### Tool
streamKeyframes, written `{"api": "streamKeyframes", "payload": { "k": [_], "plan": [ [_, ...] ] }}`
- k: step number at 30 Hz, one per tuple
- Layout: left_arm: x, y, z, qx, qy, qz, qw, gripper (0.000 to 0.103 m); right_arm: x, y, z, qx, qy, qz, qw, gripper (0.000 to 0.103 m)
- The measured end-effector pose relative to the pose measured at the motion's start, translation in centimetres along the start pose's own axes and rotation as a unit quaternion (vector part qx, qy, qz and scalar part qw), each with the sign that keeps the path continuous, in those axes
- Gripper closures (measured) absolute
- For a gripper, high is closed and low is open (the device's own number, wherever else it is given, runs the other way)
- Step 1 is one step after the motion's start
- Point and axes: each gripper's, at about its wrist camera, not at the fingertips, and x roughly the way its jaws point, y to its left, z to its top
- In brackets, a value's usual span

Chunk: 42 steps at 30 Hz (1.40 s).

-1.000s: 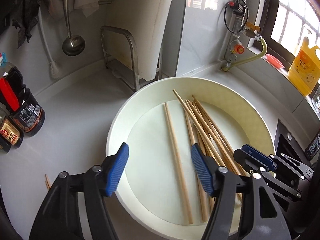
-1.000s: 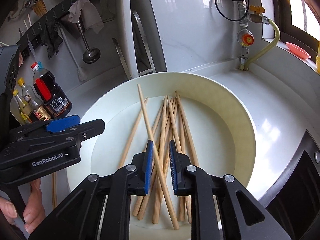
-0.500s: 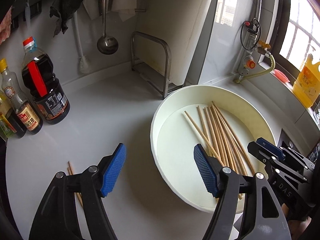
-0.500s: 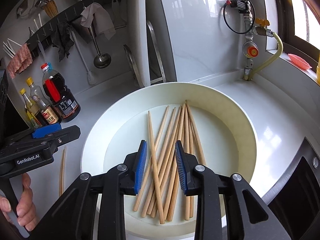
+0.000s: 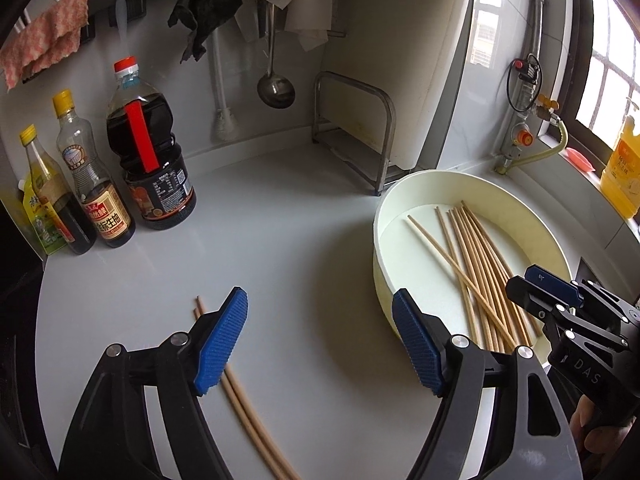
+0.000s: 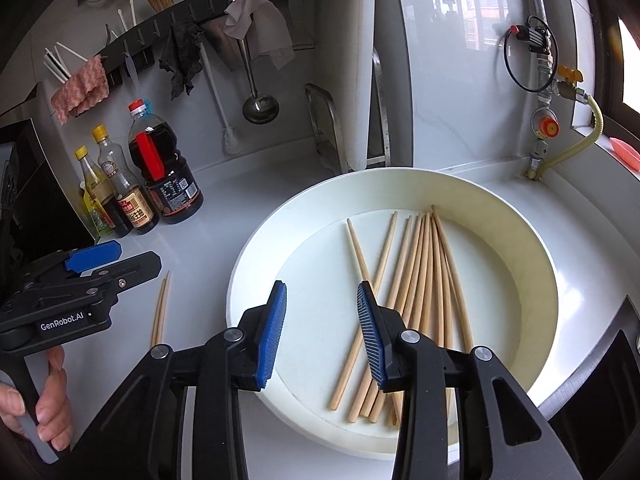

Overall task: Organize utensils
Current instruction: 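Move both open grippers back to the last two chopsticks, then lower both open grippers over the two remaining chopsticks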

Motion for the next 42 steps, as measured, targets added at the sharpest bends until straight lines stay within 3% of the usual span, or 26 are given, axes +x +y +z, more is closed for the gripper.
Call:
{"api": "streamKeyframes", "payload": {
  "k": [7,22,30,42],
  "plan": [
    [-1.3,3.2,-1.6,-0.017,-0.014,0.036,0.9991,0.024,0.5,3.1,-0.8,-0.035,0.006,0.017,0.999,0.06],
    [-3.9,9.5,-5.7,-0.058,-0.036,0.09,0.9936,0.016,1.4,9.8,-3.2,-0.094,0.021,0.072,0.993,0.056],
    [-3.6,12.8,-8.4,-0.092,-0.029,0.109,0.9893,0.01,3.5,12.8,-4.7,-0.12,0.042,0.087,0.988,0.054],
    [-1.9,15.0,-10.7,-0.117,-0.006,0.127,0.985,0.008,8.2,16.2,-5.8,-0.154,0.092,0.094,0.979,0.054]
  ]
}}
